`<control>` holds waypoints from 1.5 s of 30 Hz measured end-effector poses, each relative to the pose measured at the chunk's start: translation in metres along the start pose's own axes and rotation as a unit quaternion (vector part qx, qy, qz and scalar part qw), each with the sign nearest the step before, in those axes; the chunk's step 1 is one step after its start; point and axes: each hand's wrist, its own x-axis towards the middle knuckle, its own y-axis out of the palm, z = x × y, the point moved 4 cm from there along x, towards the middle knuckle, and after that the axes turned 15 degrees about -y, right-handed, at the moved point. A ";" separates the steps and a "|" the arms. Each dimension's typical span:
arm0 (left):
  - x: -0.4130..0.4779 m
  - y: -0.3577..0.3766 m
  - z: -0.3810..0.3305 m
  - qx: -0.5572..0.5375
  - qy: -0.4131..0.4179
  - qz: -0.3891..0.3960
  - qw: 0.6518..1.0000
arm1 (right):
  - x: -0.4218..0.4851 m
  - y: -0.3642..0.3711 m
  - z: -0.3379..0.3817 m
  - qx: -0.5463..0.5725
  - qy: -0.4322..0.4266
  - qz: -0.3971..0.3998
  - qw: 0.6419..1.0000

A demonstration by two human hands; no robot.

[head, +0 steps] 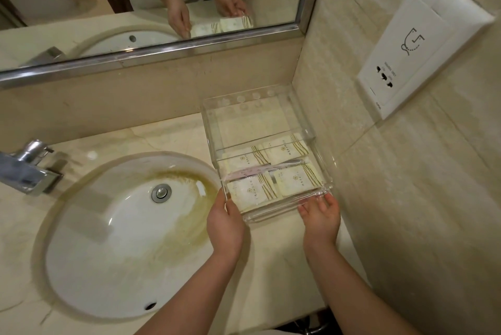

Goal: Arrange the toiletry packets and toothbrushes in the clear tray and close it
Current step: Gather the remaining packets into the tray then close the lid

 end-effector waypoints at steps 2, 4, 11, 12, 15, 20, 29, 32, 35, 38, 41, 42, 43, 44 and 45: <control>0.005 0.001 -0.005 0.000 0.003 0.005 1.000 | 0.004 0.006 0.003 0.006 0.001 0.017 1.000; 0.014 0.002 -0.010 0.010 0.004 0.003 1.000 | 0.007 0.012 0.004 0.006 0.002 0.026 1.000; 0.032 -0.001 -0.022 0.035 -0.040 0.008 0.999 | 0.010 0.024 0.002 0.014 0.011 0.000 1.000; 0.033 -0.003 -0.028 0.042 -0.050 0.003 0.998 | 0.011 0.024 0.001 0.015 0.012 -0.001 1.000; 0.046 -0.003 -0.042 0.028 -0.092 0.005 0.995 | 0.011 0.025 0.000 0.014 0.010 0.000 1.000; 0.066 0.009 -0.048 -0.043 -0.177 0.038 0.983 | 0.013 0.027 0.003 0.018 0.007 0.004 1.000; 0.085 0.014 -0.055 -0.060 -0.191 0.056 0.978 | 0.017 0.039 0.005 0.026 0.020 0.005 0.999; 0.073 0.010 -0.050 -0.106 -0.173 0.087 0.975 | 0.020 0.043 0.005 0.044 0.032 0.005 0.999; 0.061 0.007 -0.041 -0.105 -0.130 0.098 0.981 | 0.022 0.046 0.000 0.050 0.045 0.005 0.998; 0.048 0.009 -0.030 -0.051 -0.070 0.115 0.990 | 0.023 0.050 -0.003 0.034 0.047 0.008 0.998; 0.045 0.010 -0.026 -0.036 -0.081 0.099 0.991 | 0.025 0.055 -0.003 0.044 0.055 0.013 0.997; 0.047 0.009 -0.028 -0.042 -0.090 0.091 0.991 | 0.027 0.056 -0.002 0.037 0.054 0.015 0.998; 0.050 0.009 -0.029 -0.050 -0.102 0.085 0.990 | 0.029 0.057 -0.002 0.031 0.052 0.017 0.998; 0.054 0.009 -0.032 -0.056 -0.112 0.081 0.989 | 0.031 0.059 -0.001 0.027 0.049 0.018 0.998; 0.059 0.009 -0.035 -0.060 -0.120 0.078 0.988 | 0.033 0.061 -0.001 0.024 0.048 0.019 0.998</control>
